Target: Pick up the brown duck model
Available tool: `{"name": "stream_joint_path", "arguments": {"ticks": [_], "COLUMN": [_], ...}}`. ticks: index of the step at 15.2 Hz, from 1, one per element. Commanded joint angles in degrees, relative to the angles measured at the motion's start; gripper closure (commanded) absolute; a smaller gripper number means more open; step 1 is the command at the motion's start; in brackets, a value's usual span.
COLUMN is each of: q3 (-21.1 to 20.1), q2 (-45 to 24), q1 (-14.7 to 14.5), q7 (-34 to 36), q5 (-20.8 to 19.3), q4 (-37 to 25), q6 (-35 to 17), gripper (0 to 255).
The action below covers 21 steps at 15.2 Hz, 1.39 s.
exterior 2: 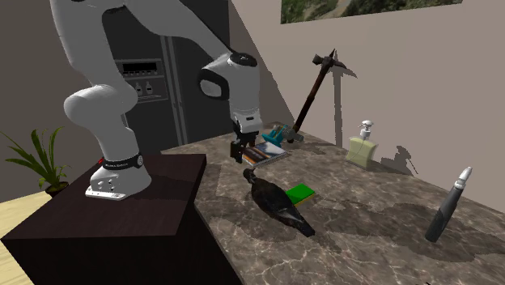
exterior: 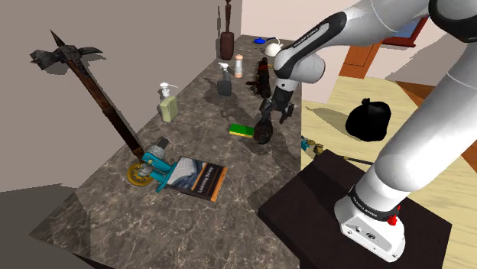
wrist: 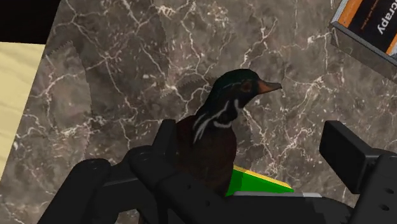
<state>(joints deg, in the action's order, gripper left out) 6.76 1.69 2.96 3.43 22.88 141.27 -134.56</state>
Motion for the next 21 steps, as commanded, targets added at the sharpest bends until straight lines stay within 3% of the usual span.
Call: {"name": "stream_joint_path", "arguments": {"ticks": [1, 6, 15, 16, 21], "q3": [0.5, -0.4, -2.0, -2.0, -2.0], "q2": [-5.1, -16.4, -22.2, -22.1, -22.1], "q1": [0.3, 1.9, 2.8, 2.8, 2.7], "q7": [-1.3, -4.7, -8.9, -8.8, -8.8], "q5": [3.9, 13.8, 17.8, 17.8, 17.7], "q4": [-2.1, -6.8, -7.9, -7.9, -7.9], "q6": [-1.9, -5.5, -9.3, -9.2, -9.2], "gripper": [0, 0, 0, 255, 255]}}
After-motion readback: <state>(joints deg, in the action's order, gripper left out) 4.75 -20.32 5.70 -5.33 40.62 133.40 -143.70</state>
